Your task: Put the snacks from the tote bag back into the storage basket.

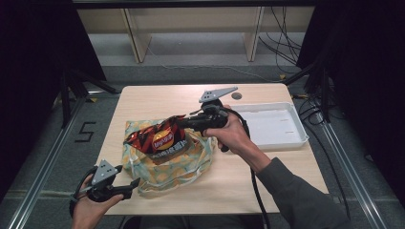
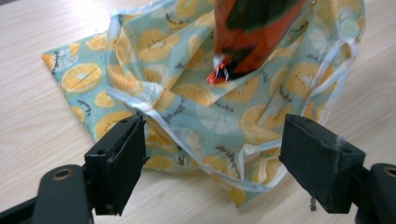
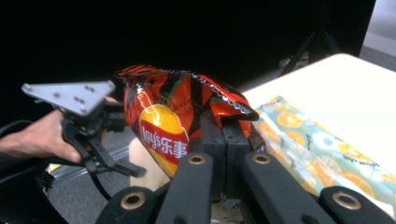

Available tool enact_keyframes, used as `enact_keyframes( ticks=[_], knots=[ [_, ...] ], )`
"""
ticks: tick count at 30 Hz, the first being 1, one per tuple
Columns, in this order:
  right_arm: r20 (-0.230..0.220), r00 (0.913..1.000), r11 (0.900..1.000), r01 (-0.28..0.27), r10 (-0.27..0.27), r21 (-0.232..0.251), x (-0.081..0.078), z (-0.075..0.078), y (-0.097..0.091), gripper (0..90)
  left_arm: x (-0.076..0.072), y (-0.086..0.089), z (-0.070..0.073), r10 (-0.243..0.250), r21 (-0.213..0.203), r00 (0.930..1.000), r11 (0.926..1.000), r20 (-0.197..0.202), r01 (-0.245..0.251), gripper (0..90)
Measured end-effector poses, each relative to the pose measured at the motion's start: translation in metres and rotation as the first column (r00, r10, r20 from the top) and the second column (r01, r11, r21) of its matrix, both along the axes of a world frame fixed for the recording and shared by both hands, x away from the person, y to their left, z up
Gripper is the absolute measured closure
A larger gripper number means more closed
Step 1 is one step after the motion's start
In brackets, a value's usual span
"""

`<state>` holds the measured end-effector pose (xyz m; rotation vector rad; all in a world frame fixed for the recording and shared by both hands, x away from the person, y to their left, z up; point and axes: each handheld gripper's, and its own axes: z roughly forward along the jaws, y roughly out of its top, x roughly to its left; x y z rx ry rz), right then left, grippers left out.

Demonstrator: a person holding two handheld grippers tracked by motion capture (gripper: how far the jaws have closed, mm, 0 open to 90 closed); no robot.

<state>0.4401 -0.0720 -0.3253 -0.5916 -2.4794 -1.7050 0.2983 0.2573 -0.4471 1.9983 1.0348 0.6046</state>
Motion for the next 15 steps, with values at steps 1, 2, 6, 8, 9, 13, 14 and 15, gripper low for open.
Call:
enact_keyframes(
  ticks=[1,2,6,8,9,13,14,15],
  knots=[
    [-0.015,0.9999,0.9999,0.009,-0.009,0.014,-0.001,0.004,-0.001,90.0,0.0,0.0,0.0,0.004,0.002,1.0,1.0,-0.003,-0.004,22.0],
    [0.003,1.0,0.9998,0.007,-0.007,0.017,0.0,0.007,-0.002,90.0,0.0,0.0,0.001,0.005,0.013,1.0,0.9999,0.0,-0.005,22.0],
    [0.026,0.9995,0.9995,0.016,-0.017,0.027,0.002,0.022,-0.007,90.0,-0.001,-0.001,0.0,0.006,-0.004,1.0,1.0,-0.007,-0.006,22.0],
    [0.032,0.9991,0.9989,0.026,-0.027,0.039,0.004,0.028,-0.01,90.0,-0.003,-0.002,0.0,0.022,-0.018,0.9993,0.9996,-0.029,-0.023,22.0],
    [0.035,0.9986,0.9985,0.039,-0.04,0.039,0.004,0.031,-0.013,90.0,-0.003,-0.002,0.0,0.022,-0.018,0.9993,0.9996,-0.029,-0.023,22.0],
    [0.054,0.9956,0.9966,0.075,-0.077,0.033,0.011,0.04,-0.027,90.0,0.0,-0.001,-0.001,0.009,-0.016,0.9998,0.9998,-0.016,-0.009,21.9],
    [0.067,0.9938,0.9957,0.086,-0.088,0.036,0.013,0.042,-0.031,90.0,0.001,0.002,0.0,-0.017,0.025,0.9998,0.9995,-0.007,0.017,21.9],
    [0.062,0.993,0.9947,0.099,-0.101,0.028,0.015,0.044,-0.036,90.0,0.0,0.002,0.001,-0.008,0.03,0.9998,0.9995,-0.019,0.009,21.9]
  ],
)
